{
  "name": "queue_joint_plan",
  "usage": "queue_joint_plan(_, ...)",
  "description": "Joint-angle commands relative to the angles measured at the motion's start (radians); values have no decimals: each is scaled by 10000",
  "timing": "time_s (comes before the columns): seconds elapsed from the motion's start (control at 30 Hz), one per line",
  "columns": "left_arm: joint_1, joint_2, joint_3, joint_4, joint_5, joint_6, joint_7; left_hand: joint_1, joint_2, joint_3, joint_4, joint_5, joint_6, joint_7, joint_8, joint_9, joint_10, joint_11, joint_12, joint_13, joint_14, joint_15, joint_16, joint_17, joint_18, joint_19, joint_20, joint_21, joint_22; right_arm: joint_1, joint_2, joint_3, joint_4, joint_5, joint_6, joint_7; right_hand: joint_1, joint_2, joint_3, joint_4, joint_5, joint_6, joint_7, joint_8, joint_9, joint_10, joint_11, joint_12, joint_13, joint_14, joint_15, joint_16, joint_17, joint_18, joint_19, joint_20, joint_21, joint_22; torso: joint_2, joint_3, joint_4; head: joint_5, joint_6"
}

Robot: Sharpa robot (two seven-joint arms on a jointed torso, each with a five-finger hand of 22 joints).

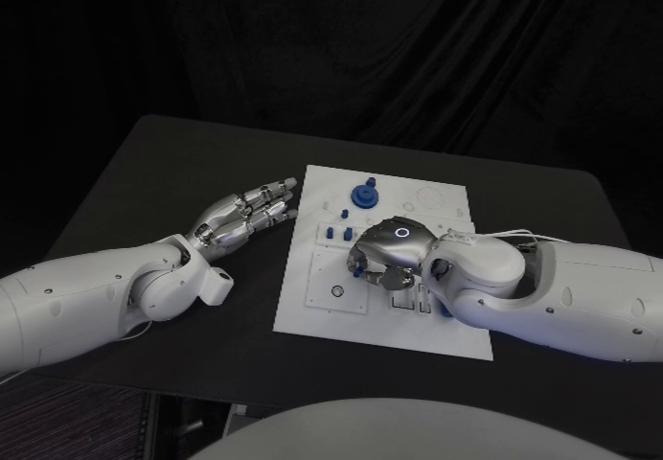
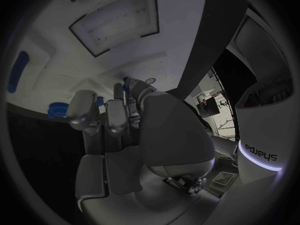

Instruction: Assemble the parts on the task board

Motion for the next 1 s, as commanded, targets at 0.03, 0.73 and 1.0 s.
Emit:
queue_joint_plan(0.03, -18, 31, 9, 8, 66, 148, 1417, 88, 49, 31, -15, 24, -30, -1, 11, 8, -11, 42, 35, 8, 28, 61, 17, 9, 158, -43, 44, 15, -12, -55, 25, -1, -43, -97, 144, -107, -61, -87, -53, -11, -76, -226, -59, -152, -72, -136, 42, -95, -25, -128, -14, -88, -91, -101, -92, -4, -108, 1323, 4, 2, -4, 12, 0)
queue_joint_plan(0.73, -60, 66, 9, -61, 66, 200, 1423, 85, 57, 51, -18, 25, 4, 29, 18, 13, -22, 29, 24, 5, 26, 67, 15, 9, 157, -46, 47, 13, -22, -133, -171, 1, 7, -96, -591, 132, -707, -430, -1205, 672, -2037, -2916, -1133, -751, -1337, -3002, 369, -356, 173, -930, 284, -725, -1033, 122, -814, 281, -1709, 992, -10, 20, -9, 97, 0)
queue_joint_plan(1.0, -78, 8, 9, -41, 66, 166, 1422, 85, 57, 54, -19, 25, 6, 34, 19, 14, -23, 27, 23, 5, 22, 67, 13, 7, 157, -51, 47, 11, -33, 390, -1032, 5, 539, 373, -1534, 24, -636, -405, -1519, 859, -1840, -2711, -1004, -642, -1493, -3327, 421, -171, 189, -917, 317, -631, -988, 111, -766, 316, -1714, 1018, -4, 3, -3, 54, 0)
